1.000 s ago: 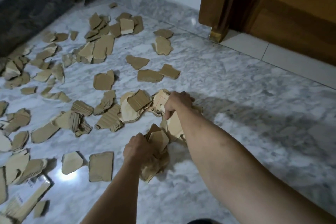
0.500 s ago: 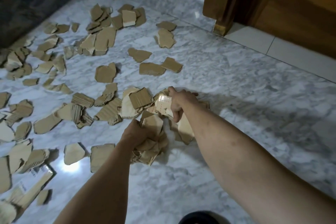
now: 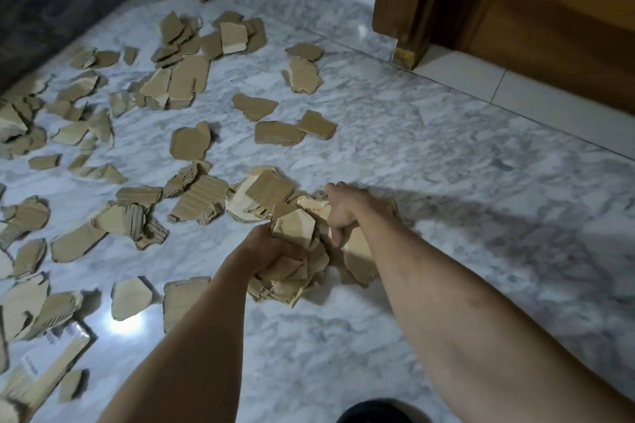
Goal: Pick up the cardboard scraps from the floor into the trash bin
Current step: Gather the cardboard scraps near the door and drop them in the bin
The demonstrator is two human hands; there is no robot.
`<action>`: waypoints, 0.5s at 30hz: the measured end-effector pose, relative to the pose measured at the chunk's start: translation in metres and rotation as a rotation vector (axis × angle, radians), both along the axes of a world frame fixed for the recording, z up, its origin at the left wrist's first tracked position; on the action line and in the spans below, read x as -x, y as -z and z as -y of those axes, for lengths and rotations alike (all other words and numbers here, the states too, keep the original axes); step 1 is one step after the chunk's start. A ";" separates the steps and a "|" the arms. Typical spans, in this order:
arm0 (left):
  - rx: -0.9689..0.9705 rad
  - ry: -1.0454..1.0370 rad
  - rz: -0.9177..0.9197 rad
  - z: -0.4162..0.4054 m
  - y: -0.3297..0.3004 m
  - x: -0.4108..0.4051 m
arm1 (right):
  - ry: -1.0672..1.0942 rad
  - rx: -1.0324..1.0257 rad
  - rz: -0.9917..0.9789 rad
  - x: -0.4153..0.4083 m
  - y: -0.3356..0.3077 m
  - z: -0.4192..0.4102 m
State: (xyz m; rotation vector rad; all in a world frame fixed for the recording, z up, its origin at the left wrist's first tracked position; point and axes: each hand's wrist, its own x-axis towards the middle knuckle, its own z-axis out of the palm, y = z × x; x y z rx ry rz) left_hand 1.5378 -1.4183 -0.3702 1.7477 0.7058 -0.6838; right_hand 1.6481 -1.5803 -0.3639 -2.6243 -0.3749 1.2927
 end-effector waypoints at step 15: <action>0.022 0.166 0.056 0.087 -0.050 -0.086 | 0.600 -0.226 -0.044 -0.031 -0.039 0.174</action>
